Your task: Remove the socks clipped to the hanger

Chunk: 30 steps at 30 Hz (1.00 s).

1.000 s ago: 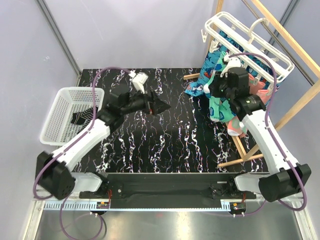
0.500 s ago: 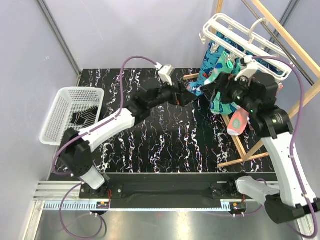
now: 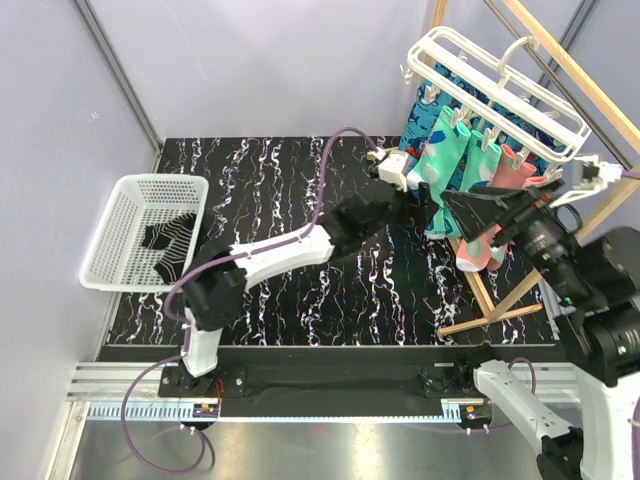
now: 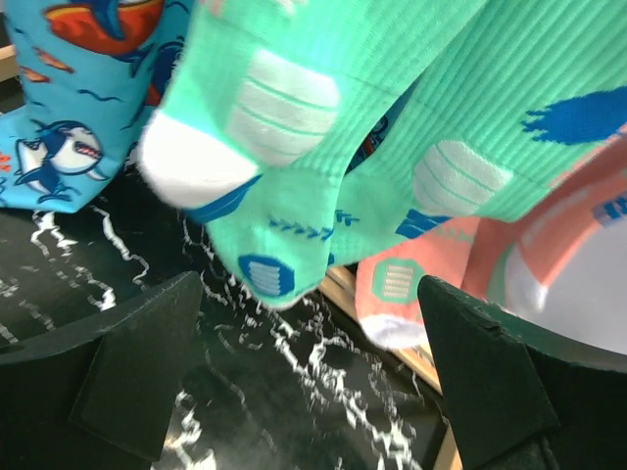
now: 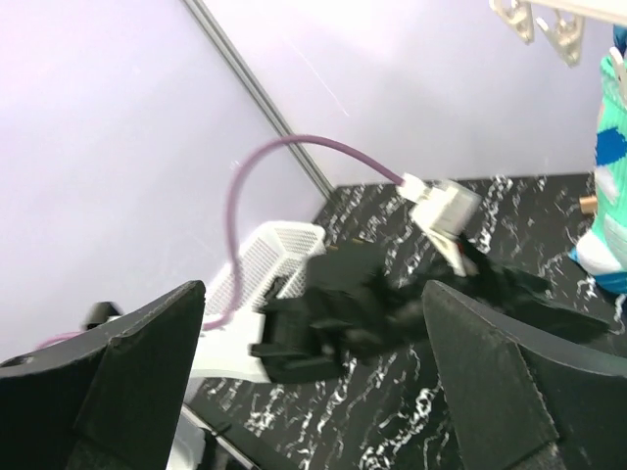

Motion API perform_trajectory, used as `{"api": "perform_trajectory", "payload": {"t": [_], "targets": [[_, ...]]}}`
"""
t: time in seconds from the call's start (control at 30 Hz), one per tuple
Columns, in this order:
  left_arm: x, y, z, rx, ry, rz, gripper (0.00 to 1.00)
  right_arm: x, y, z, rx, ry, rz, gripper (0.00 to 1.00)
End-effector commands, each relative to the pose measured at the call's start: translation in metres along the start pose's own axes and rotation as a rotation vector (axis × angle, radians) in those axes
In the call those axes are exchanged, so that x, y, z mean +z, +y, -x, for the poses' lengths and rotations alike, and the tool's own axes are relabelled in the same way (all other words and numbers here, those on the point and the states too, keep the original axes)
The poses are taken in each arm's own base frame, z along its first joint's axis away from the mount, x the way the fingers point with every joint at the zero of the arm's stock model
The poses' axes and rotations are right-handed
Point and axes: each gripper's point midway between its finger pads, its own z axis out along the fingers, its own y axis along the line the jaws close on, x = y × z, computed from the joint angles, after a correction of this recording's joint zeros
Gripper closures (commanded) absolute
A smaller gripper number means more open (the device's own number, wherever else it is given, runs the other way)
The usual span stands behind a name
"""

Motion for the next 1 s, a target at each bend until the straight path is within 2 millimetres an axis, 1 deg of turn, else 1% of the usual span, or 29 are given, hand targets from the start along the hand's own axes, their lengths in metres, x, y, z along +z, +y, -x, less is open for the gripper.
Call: {"api": "perform_trajectory", "payload": {"t": [0.0,0.03,0.07,0.1,0.17,0.2,0.27,0.3,0.33,0.37,0.4,0.43,0.47,0.5,0.57,0.6,0.63,0.7,0.73,0.8,0.83,0.87,0.93,0.97], "targets": [[0.022,0.001,0.028,0.006,-0.154,0.070,0.01,-0.015,0.017,0.018,0.021,-0.073,0.039,0.00],[0.026,-0.001,0.026,0.002,-0.163,0.066,0.01,-0.016,0.018,0.018,0.024,-0.072,0.042,0.00],[0.030,-0.005,0.028,-0.004,-0.179,0.056,0.01,-0.017,0.019,0.017,0.024,-0.066,0.048,0.00],[0.039,-0.003,0.021,-0.004,-0.187,0.056,0.01,-0.018,0.019,0.015,0.030,-0.057,0.047,0.00],[0.051,-0.003,0.018,0.003,-0.197,0.064,0.01,-0.019,0.021,0.013,0.036,-0.048,0.058,0.00],[0.063,0.001,0.016,0.002,-0.204,0.094,0.01,-0.020,0.022,0.012,0.038,-0.043,0.062,0.00],[0.075,0.008,0.013,-0.002,-0.212,0.134,0.01,-0.022,0.023,0.014,0.038,-0.048,0.058,0.00],[0.085,0.015,0.003,0.001,-0.213,0.160,0.01,-0.024,0.025,0.017,0.031,-0.051,0.062,0.00],[0.089,0.012,0.013,-0.001,-0.242,0.156,0.01,-0.026,0.026,0.018,0.027,-0.055,0.061,0.00],[0.093,0.012,0.015,0.001,-0.257,0.155,0.01,-0.026,0.025,0.020,0.022,-0.064,0.052,0.00],[0.101,0.016,0.009,0.013,-0.263,0.165,0.01,-0.029,0.026,0.023,0.013,-0.069,0.051,0.00],[0.102,0.012,0.020,0.005,-0.290,0.164,0.01,-0.029,0.026,0.024,0.011,-0.071,0.049,0.00],[0.105,0.016,0.019,0.006,-0.293,0.178,0.01,-0.029,0.025,0.024,0.010,-0.072,0.042,0.00],[0.108,0.026,0.013,0.011,-0.282,0.220,0.01,-0.030,0.026,0.025,0.009,-0.074,0.045,0.00],[0.108,0.033,0.015,0.004,-0.284,0.241,0.10,-0.032,0.028,0.025,0.008,-0.075,0.051,0.00],[0.106,0.033,0.019,0.003,-0.294,0.233,0.14,-0.033,0.028,0.025,0.007,-0.078,0.055,0.00],[0.105,0.032,0.020,0.008,-0.295,0.226,0.30,-0.033,0.027,0.023,0.005,-0.074,0.050,0.00],[0.099,0.031,0.024,0.024,-0.297,0.215,0.52,-0.032,0.023,0.022,-0.002,-0.071,0.033,0.00],[0.097,0.028,0.025,0.029,-0.294,0.206,0.74,-0.032,0.021,0.022,-0.006,-0.071,0.023,0.00],[0.087,0.024,0.030,0.038,-0.284,0.189,1.00,-0.031,0.009,0.022,-0.013,-0.074,-0.036,0.00],[0.082,0.022,0.028,0.039,-0.279,0.184,1.00,-0.031,0.004,0.023,-0.014,-0.080,-0.064,0.00],[0.072,0.018,0.031,0.039,-0.282,0.163,1.00,-0.030,-0.001,0.026,-0.017,-0.084,-0.097,0.00],[0.059,0.014,0.033,0.039,-0.280,0.150,1.00,-0.025,-0.006,0.027,-0.025,-0.074,-0.128,0.02],[0.046,0.006,0.048,0.032,-0.301,0.132,1.00,-0.016,-0.016,0.022,-0.025,-0.042,-0.166,0.02]]}}
